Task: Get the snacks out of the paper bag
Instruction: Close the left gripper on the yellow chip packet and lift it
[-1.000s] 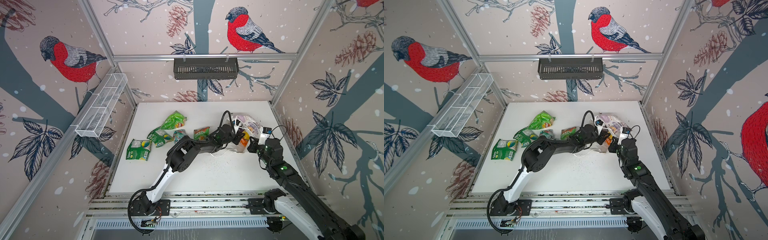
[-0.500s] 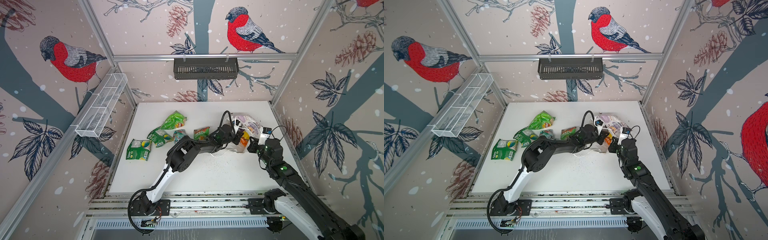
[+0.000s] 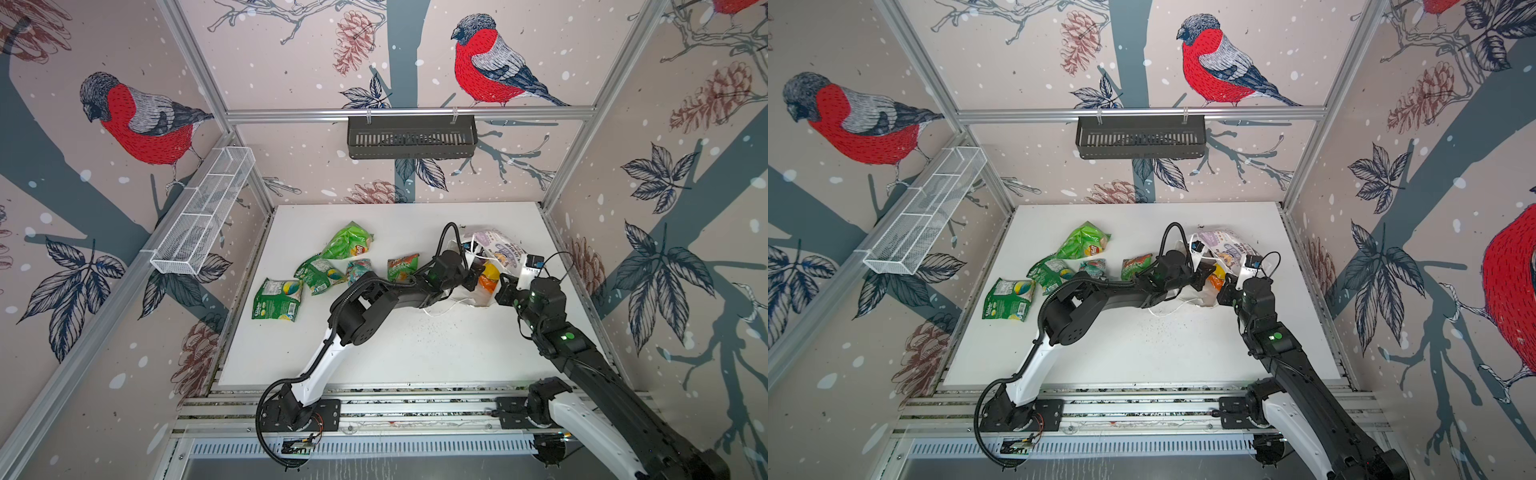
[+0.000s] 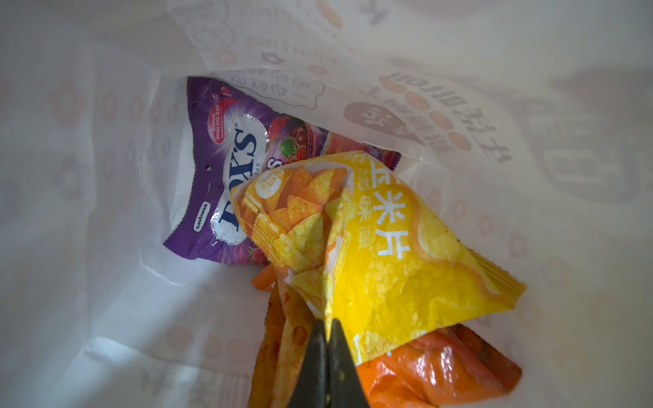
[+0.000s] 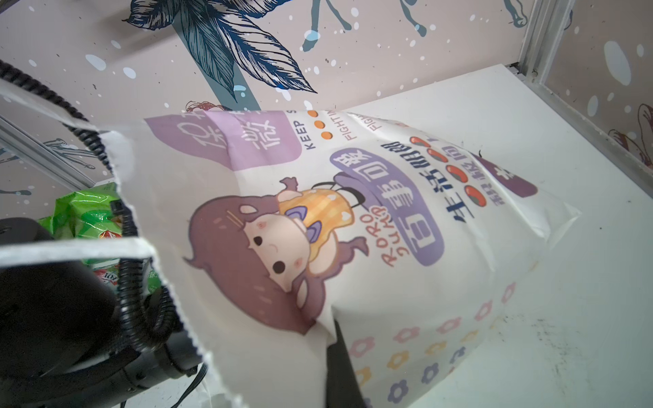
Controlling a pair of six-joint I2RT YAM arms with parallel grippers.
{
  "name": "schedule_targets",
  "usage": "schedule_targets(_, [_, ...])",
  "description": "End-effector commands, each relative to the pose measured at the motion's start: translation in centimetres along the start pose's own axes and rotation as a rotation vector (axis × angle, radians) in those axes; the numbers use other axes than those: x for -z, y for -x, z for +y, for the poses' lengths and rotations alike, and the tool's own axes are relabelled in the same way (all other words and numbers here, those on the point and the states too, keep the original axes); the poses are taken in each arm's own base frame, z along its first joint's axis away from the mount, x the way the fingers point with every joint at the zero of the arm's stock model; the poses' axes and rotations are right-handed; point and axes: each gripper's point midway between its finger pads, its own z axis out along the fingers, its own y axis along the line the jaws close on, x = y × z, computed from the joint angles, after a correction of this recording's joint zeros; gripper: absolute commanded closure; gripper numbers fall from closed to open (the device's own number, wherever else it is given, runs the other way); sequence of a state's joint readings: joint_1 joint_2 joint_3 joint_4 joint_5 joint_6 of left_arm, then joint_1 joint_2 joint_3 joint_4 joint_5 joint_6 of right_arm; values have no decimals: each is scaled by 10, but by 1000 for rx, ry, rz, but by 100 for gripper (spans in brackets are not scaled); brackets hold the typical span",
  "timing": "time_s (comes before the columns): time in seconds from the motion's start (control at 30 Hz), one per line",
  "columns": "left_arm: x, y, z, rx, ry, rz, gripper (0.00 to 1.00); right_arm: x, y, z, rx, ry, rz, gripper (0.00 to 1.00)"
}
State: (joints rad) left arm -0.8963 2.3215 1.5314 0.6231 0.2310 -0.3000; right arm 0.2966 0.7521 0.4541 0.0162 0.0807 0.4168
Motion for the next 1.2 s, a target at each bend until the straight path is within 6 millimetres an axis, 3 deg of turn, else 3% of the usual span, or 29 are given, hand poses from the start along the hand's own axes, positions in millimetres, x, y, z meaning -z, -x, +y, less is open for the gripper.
schedule_targets(0.0, [8,25,-4,-11,2,-80,100,1,10,1,-13,0,-39,100])
schedule_targets(0.53, [56,35,-17,-18,24,-92,100,0,15,-2,-24,-22,-47,100])
schedule_targets(1.17, [89,32,-19,-77,105,-52,100,1,13,-10,-29,-54,-51,100])
